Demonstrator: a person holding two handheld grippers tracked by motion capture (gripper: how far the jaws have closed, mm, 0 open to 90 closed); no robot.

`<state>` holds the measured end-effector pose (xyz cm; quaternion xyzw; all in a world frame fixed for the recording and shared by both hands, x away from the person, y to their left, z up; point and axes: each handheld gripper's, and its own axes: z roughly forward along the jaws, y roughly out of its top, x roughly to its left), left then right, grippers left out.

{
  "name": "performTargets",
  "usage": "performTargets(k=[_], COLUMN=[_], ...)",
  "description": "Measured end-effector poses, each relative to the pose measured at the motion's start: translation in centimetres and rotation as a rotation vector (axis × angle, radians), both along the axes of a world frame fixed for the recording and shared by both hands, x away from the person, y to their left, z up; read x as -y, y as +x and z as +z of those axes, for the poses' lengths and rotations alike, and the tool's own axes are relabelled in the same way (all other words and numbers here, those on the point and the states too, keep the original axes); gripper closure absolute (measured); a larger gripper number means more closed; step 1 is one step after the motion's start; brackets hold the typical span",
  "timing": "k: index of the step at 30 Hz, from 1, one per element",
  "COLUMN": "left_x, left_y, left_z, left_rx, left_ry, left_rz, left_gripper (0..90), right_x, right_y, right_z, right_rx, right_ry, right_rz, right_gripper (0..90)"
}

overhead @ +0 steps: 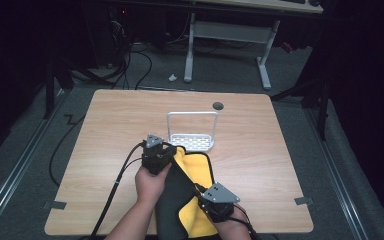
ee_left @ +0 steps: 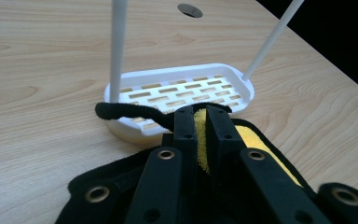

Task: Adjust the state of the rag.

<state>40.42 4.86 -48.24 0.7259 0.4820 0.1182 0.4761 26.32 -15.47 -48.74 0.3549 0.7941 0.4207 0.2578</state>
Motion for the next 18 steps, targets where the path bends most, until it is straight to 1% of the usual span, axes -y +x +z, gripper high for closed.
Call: performTargets(k=[3, 5, 9, 14, 15, 17, 18], left_x=[0.9, 1.4, 2.2, 2.9, 3.1, 3.3, 3.5], left_y=[0.1, 0.2, 0.3, 0.4, 0.4, 0.3, 0.4], left_z=[-0.4, -0.7, -1.0, -1.4, -1.4, -1.6, -1.6], left_rx=[-0.007, -0.008, -0.013, -0.016, -0.017, -0.018, -0.021], left_ry=[0.013, 0.014, 0.012, 0.018, 0.020, 0.013, 0.000], left_rz=[-0.012, -0.015, -0.013, -0.017, -0.019, -0.032, -0.043], left_gripper=[82.7, 82.5, 82.4, 81.7, 81.0, 80.6, 79.7], right_x=[0.5, 0.9, 1.5, 2.2, 2.4, 2.9, 3.2], right_y=[-0.1, -0.1, -0.1, 0.0, -0.1, -0.2, -0.2], right_z=[-0.2, -0.4, -0.8, -1.3, -1.5, -1.5, -1.5], right_rx=[-0.003, -0.015, -0.032, -0.040, -0.041, -0.046, -0.049], right_ry=[-0.012, -0.022, -0.022, -0.028, -0.028, -0.010, -0.002], right_rz=[-0.006, -0.009, -0.025, -0.030, -0.039, -0.052, -0.062], right_gripper=[82.6, 82.4, 82.3, 82.0, 82.0, 82.0, 81.4])
